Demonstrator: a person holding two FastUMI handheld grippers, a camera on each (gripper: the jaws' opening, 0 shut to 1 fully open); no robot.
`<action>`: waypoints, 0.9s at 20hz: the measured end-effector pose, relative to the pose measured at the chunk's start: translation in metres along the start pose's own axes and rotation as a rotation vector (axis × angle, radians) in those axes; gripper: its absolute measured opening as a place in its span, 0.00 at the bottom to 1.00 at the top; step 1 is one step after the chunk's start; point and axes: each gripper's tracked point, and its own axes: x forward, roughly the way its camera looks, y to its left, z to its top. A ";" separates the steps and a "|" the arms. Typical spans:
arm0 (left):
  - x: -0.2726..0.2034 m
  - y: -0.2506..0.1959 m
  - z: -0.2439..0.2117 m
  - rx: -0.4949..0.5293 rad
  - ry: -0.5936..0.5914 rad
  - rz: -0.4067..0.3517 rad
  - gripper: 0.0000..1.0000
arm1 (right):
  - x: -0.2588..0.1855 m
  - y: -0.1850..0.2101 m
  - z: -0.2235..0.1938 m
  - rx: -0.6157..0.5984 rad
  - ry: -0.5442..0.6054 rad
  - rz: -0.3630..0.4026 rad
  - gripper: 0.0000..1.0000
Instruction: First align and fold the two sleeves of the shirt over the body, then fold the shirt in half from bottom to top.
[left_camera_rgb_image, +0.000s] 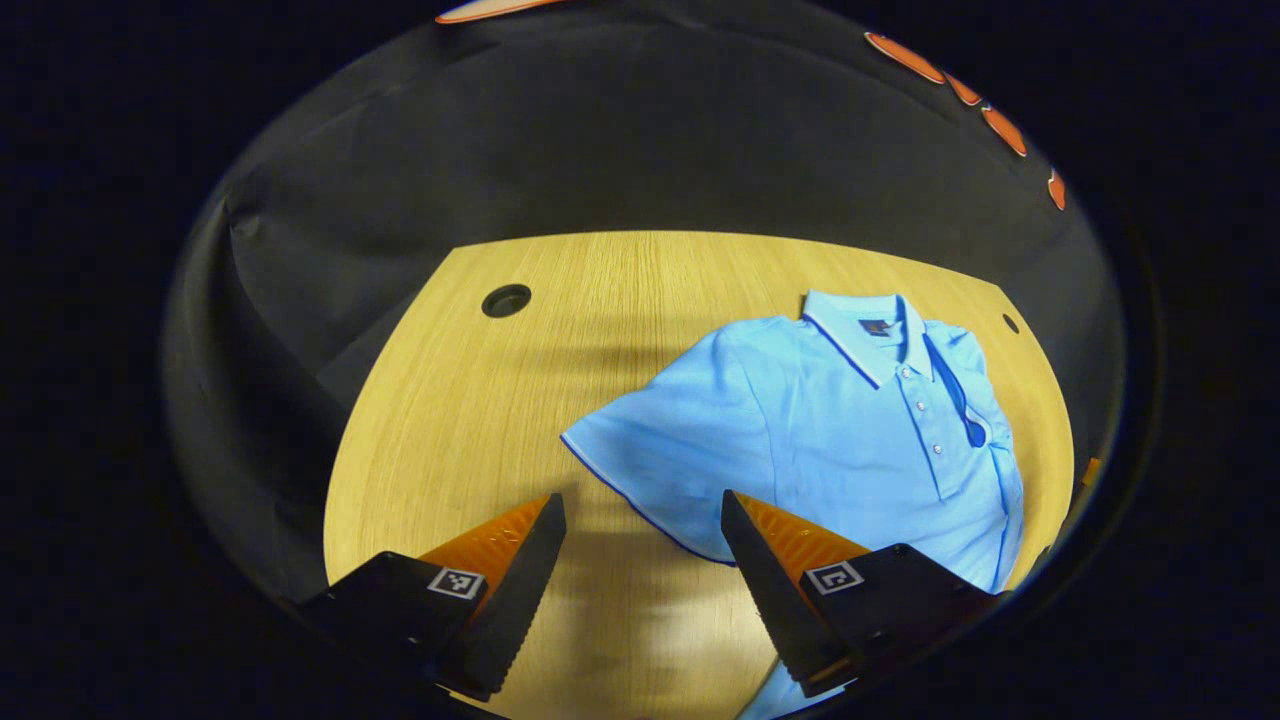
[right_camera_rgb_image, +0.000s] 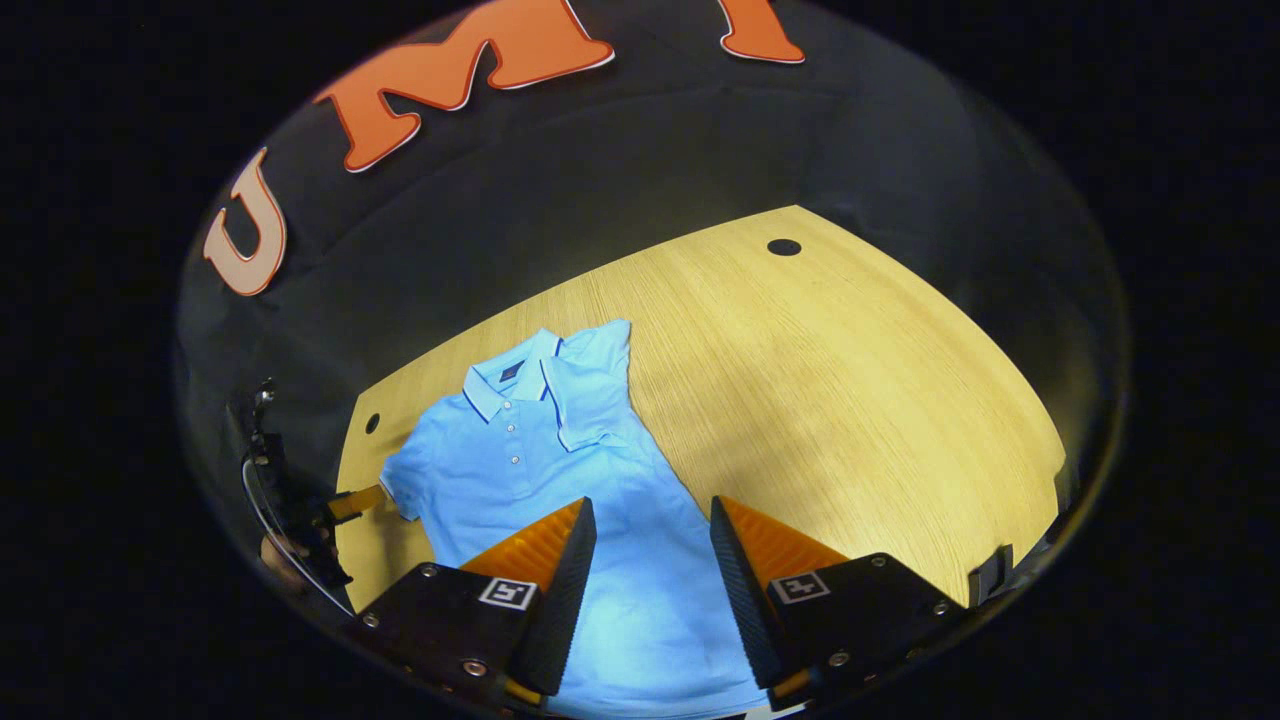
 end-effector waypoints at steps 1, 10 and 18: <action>0.006 -0.001 -0.001 -0.005 0.017 0.004 1.00 | -0.005 -0.002 -0.001 -0.012 -0.011 -0.001 0.73; 0.040 -0.008 -0.001 -0.055 0.131 0.049 0.72 | -0.032 -0.007 -0.013 -0.136 -0.052 -0.024 0.93; 0.030 -0.025 0.012 -0.164 0.090 -0.069 0.09 | -0.042 -0.014 -0.019 -0.117 -0.064 -0.026 0.93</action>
